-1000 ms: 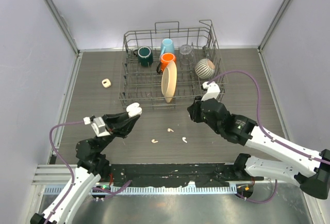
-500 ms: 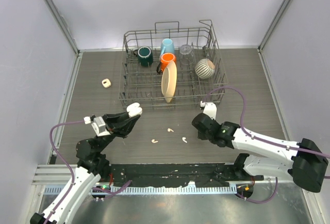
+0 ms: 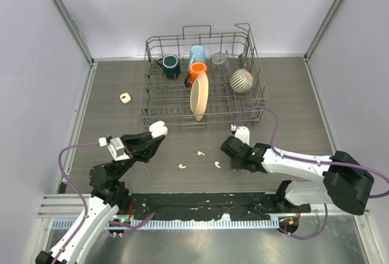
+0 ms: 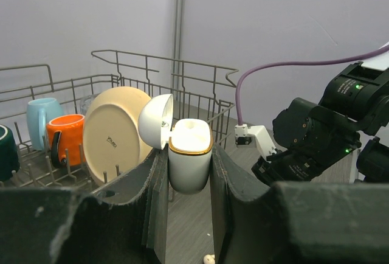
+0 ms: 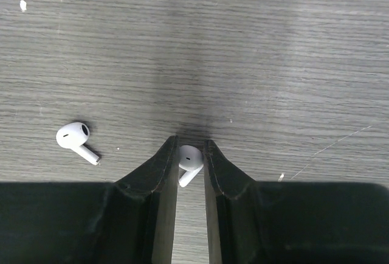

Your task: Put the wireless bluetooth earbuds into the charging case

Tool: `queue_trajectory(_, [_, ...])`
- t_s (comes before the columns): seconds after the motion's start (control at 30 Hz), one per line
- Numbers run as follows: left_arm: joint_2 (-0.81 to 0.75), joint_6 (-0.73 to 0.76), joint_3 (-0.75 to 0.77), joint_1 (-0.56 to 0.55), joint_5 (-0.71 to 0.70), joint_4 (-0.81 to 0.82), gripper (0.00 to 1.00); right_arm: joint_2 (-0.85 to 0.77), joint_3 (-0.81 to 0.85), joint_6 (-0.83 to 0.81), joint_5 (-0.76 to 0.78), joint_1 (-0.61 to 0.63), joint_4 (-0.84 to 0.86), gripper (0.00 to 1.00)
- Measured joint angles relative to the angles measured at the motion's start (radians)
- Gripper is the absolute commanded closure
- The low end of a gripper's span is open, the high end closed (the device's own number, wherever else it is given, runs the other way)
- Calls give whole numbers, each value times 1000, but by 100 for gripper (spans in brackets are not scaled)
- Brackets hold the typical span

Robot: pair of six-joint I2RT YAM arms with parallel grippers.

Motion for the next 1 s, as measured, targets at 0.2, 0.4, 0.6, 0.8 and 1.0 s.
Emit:
queue_trajectory(0.2, [0,0,0,0,0,0,100,19,2,15,-14,-7,14,79])
queue_trajectory(0.4, [0,0,0,0,0,0,100,20,2,23,-28,-13,19,72])
queue_trajectory(0.6, [-2,0,0,0,0,-3,100,33,13,39,-44,-13,8,61])
queue_trajectory(0.8, [-14,0,0,0,0,-11,100,35,19,55,-51,-13,-13,61])
queue_trajectory(1.0, [-18,0,0,0,0,-17,100,35,20,72,-52,-13,-23,69])
